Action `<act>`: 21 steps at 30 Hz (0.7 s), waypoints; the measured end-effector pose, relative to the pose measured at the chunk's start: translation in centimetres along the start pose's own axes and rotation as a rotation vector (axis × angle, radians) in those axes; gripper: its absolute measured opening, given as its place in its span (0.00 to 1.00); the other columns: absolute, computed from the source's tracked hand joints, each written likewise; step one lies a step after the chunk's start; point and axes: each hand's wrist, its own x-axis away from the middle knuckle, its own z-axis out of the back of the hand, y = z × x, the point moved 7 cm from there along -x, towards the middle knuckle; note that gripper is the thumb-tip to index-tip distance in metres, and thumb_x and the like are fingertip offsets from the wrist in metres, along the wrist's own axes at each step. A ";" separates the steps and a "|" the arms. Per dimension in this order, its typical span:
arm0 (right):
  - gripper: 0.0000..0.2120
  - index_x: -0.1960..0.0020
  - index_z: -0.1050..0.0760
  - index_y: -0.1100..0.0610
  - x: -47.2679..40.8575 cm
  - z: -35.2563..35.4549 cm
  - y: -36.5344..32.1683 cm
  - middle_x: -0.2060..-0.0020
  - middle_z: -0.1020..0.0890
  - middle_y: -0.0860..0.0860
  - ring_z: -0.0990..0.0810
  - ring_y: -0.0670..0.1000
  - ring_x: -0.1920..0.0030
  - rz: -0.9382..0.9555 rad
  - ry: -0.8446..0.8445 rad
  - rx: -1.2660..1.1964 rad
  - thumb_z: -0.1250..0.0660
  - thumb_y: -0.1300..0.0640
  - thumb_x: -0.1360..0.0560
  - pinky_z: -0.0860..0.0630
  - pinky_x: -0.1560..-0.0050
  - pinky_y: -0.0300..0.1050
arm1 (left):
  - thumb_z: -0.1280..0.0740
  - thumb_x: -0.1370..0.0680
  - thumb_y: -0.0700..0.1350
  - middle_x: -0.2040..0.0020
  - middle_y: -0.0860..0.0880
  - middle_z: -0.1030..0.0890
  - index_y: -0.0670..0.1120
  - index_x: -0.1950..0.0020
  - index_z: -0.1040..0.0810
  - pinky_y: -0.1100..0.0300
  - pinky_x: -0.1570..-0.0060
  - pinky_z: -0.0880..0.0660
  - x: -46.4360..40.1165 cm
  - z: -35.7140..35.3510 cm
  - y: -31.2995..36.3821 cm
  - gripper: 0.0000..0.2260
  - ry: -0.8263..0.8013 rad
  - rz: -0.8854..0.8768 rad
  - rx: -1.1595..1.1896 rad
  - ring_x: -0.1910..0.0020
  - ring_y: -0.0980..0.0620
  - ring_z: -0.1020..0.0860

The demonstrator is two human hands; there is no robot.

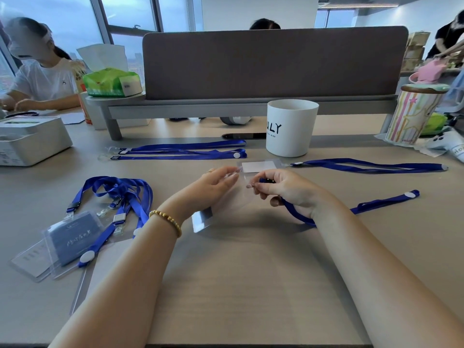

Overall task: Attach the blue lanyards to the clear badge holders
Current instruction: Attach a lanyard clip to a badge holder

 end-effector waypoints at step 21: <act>0.06 0.51 0.23 0.53 -0.1 -0.7 -0.5 0.63 0.22 0.46 0.28 0.42 0.65 -0.009 0.124 0.178 0.31 0.53 0.26 0.34 0.64 0.36 | 0.38 0.27 0.62 0.42 0.47 0.25 0.50 0.40 0.31 0.50 0.39 0.38 0.1 1.6 0.3 0.21 0.392 0.040 -0.384 0.40 0.45 0.31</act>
